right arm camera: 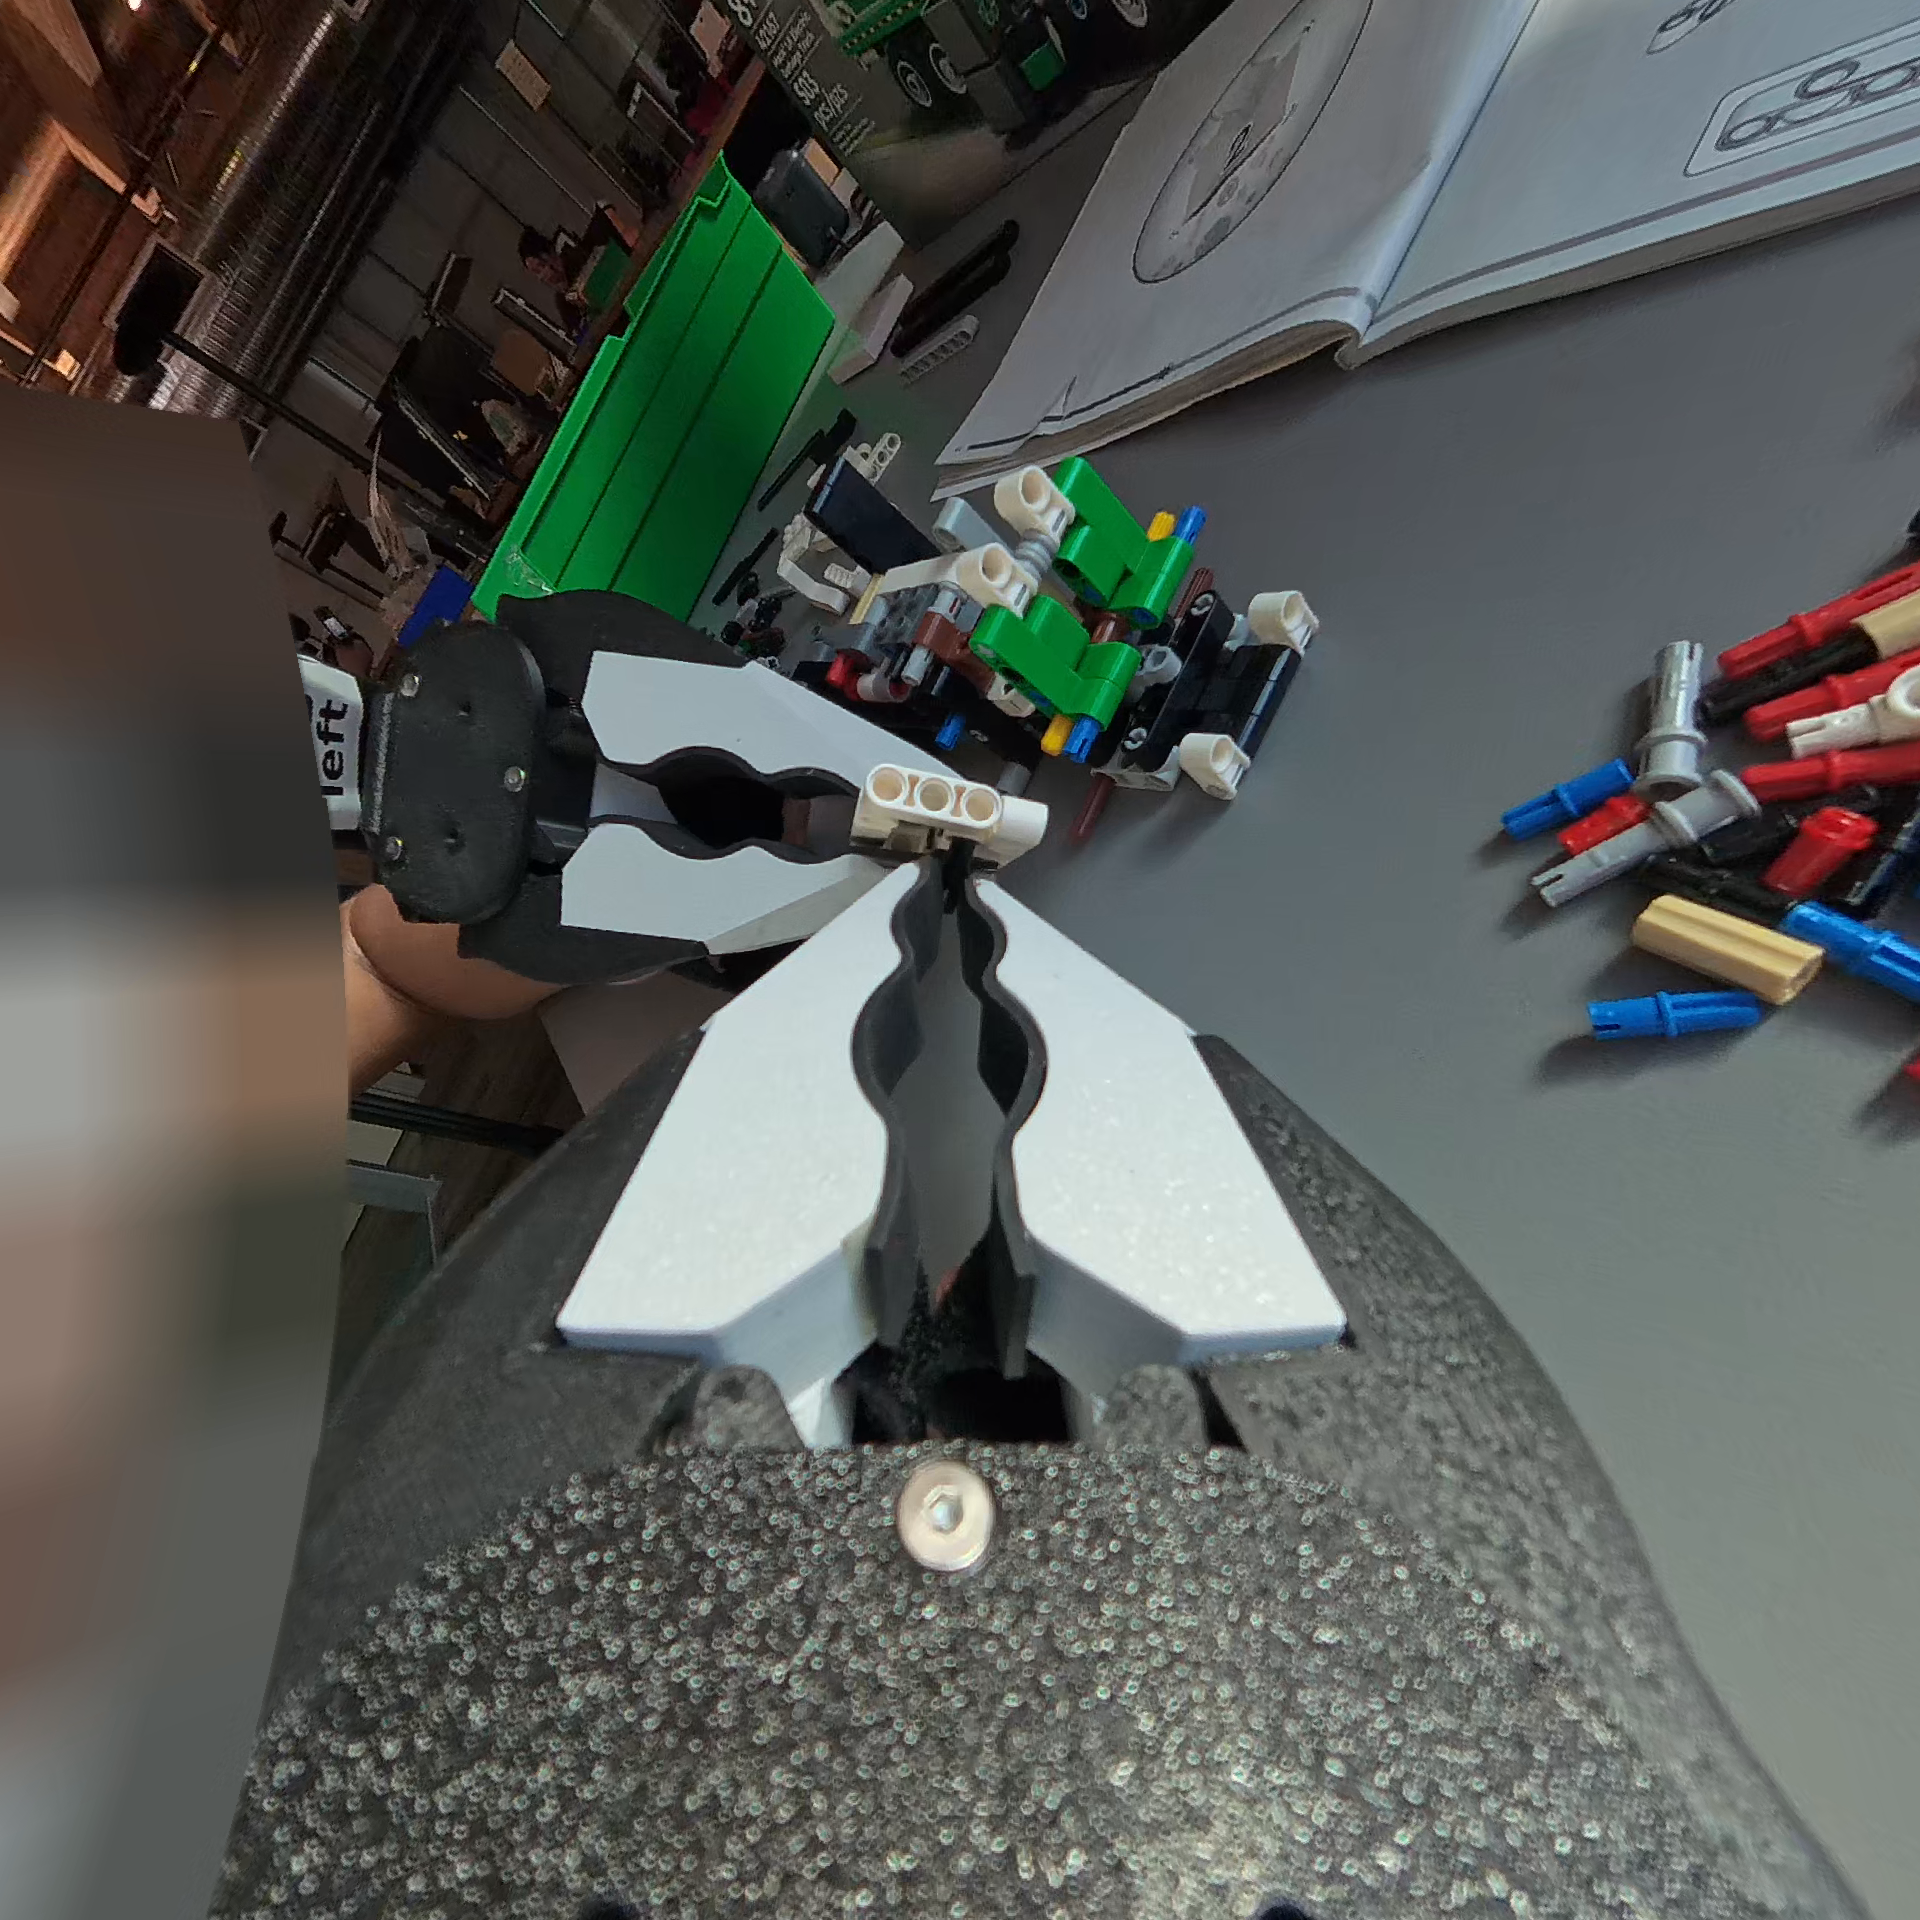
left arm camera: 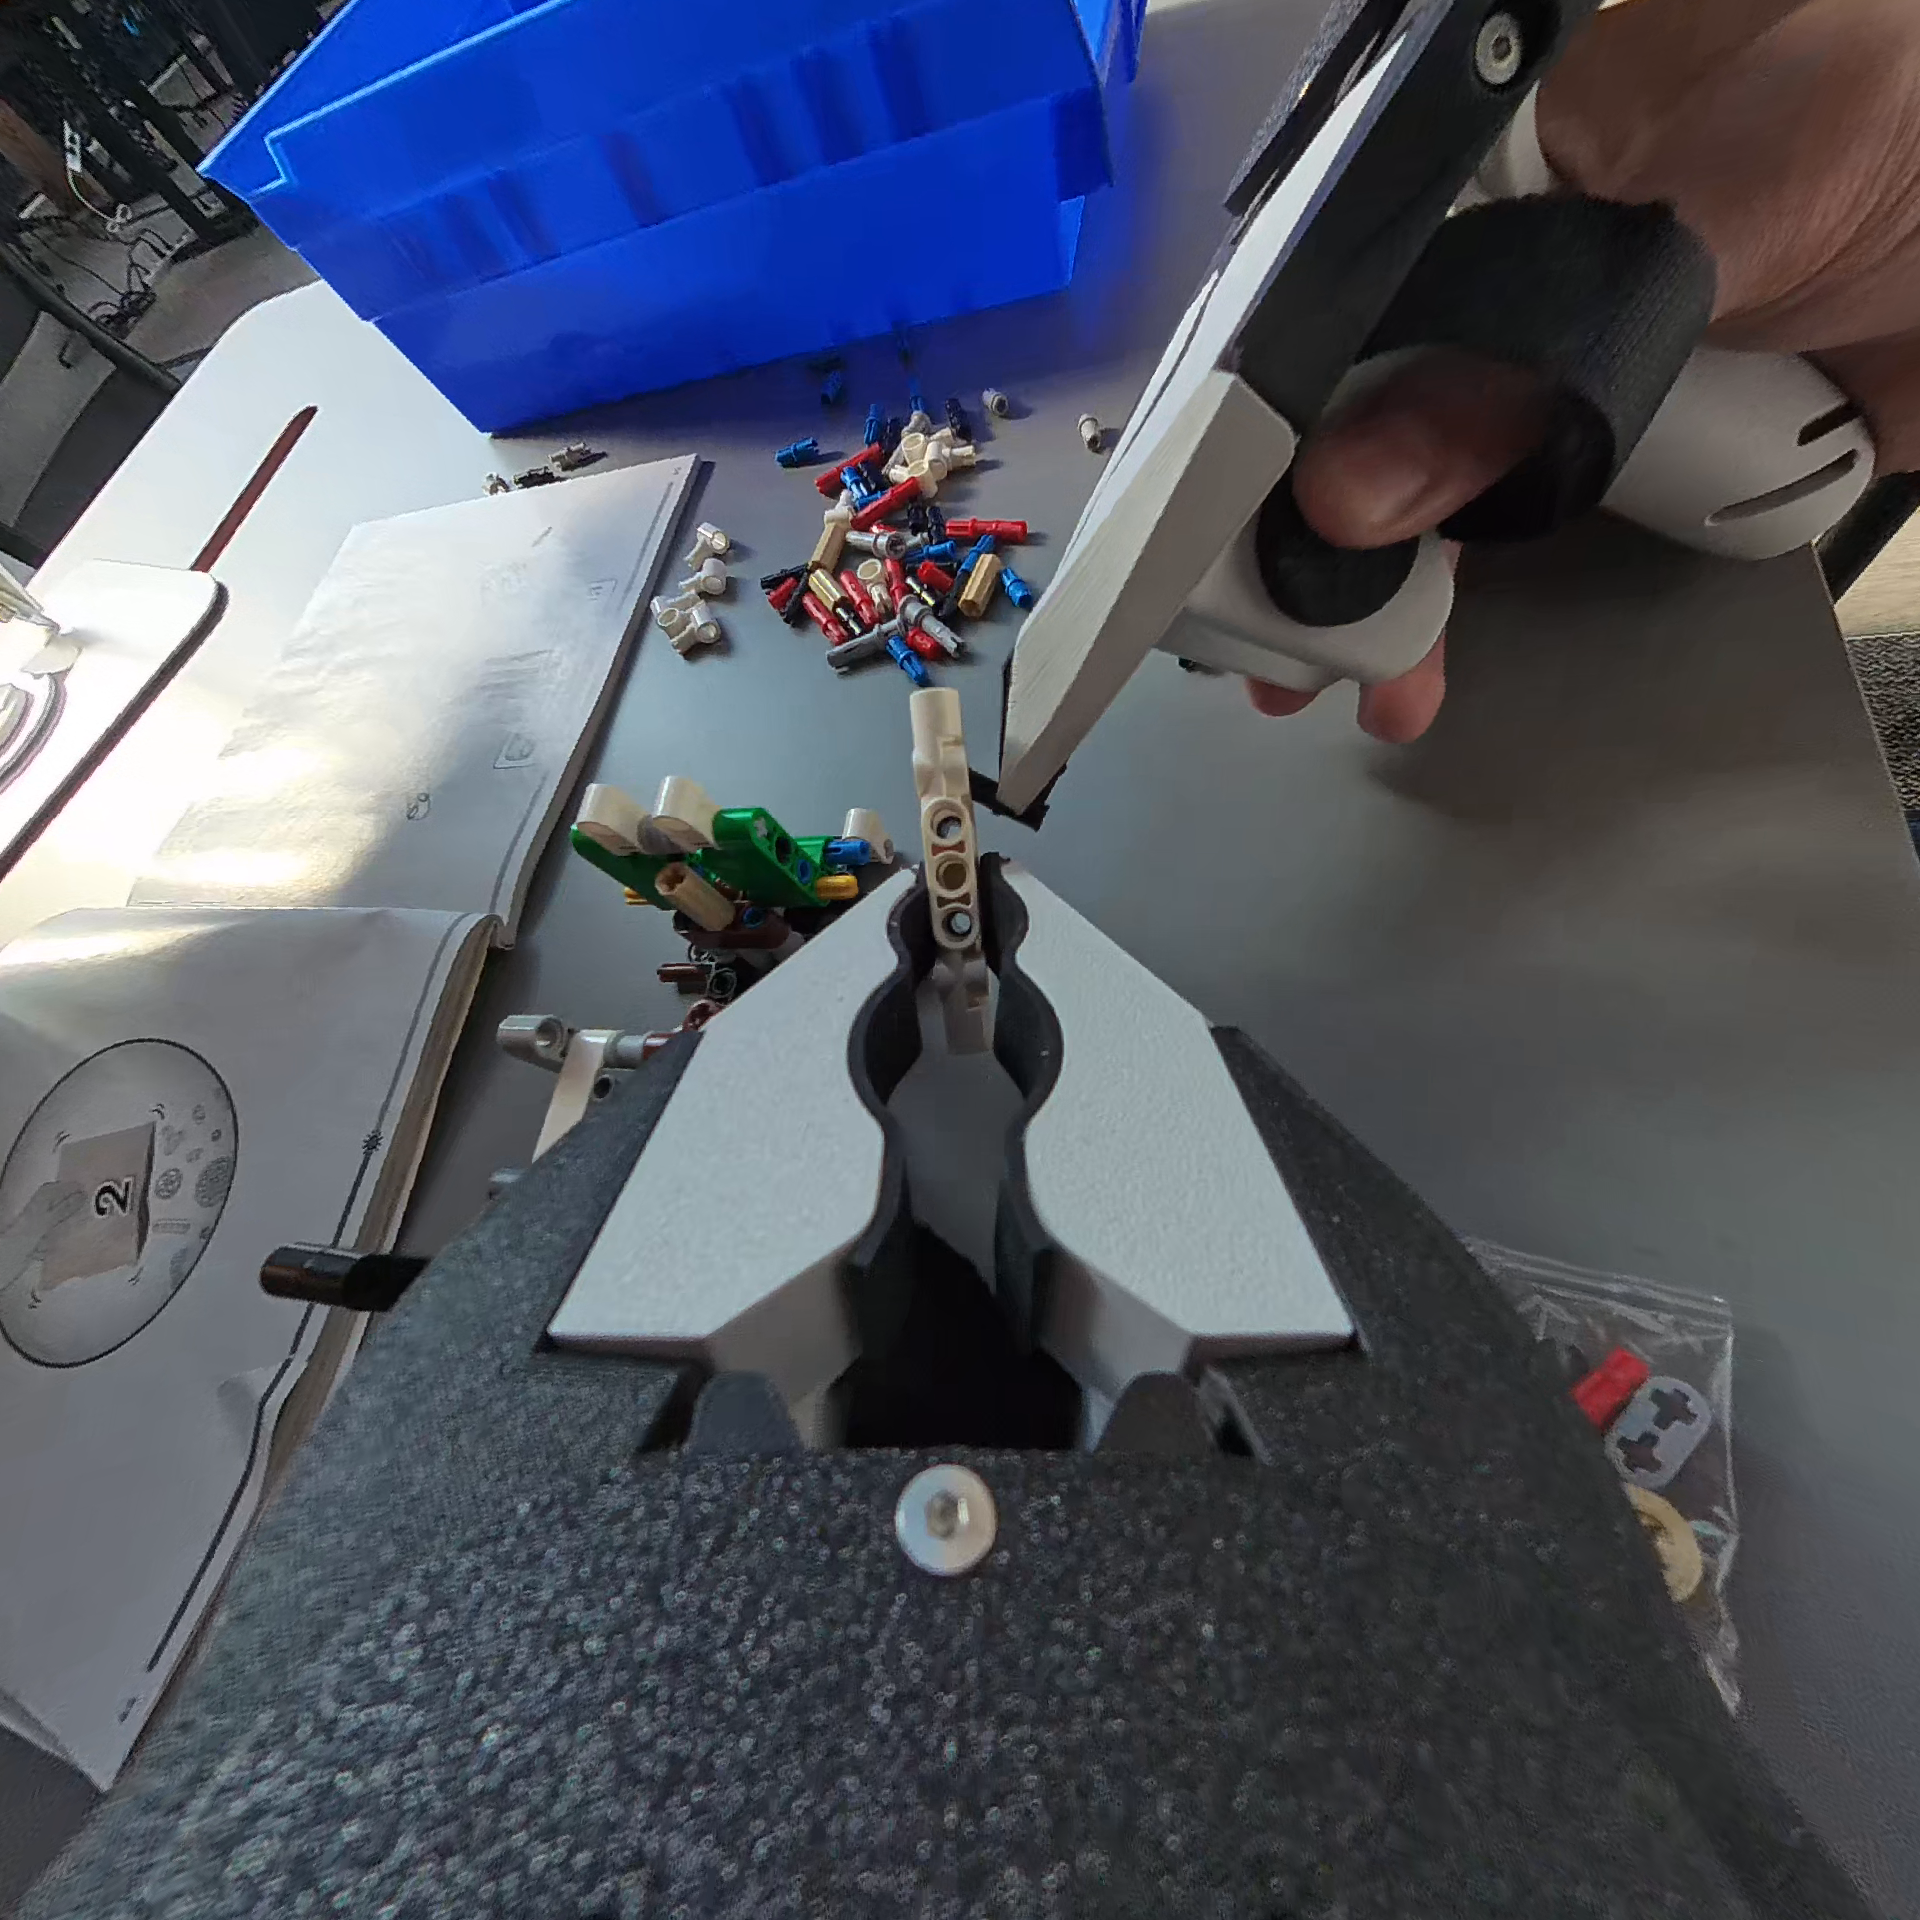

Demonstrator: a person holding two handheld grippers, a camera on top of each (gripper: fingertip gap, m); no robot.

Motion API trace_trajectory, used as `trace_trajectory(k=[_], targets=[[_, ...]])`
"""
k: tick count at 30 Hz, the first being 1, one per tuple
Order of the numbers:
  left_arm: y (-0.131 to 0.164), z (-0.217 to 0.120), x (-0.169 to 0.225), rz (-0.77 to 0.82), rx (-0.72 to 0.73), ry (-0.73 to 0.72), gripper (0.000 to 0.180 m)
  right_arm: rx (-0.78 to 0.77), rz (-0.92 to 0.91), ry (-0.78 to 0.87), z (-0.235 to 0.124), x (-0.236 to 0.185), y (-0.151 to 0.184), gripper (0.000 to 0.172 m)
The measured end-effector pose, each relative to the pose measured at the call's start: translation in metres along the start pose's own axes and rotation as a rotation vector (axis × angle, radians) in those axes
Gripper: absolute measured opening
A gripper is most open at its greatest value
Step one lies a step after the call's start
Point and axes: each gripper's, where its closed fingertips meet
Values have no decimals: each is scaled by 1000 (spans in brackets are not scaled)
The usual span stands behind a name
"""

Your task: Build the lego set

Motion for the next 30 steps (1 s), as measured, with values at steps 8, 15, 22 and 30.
trace_trajectory(k=[8, 15, 22, 30], targets=[[2, 0, -1, 23, 0, -1, 6, -1, 9, -12, -1, 0, -1, 1], [2, -1, 0, 27, 5, 10, 5, -34, 21, -32, -1, -2, 3, 1], [2, -1, 1, 26, 13, 31, 6, -56, 51, -56, -2, -3, 3, 1], [2, 0, 2, 29, 10, 44, 6, -90, 77, -74, -3, -3, 6, 1]])
Point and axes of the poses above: each gripper's, where its closed fingertips meet, z out along the fingers, y out of its underside, x = y × z across the jaws, and after that the axes turned 11 degrees about z, right-handed
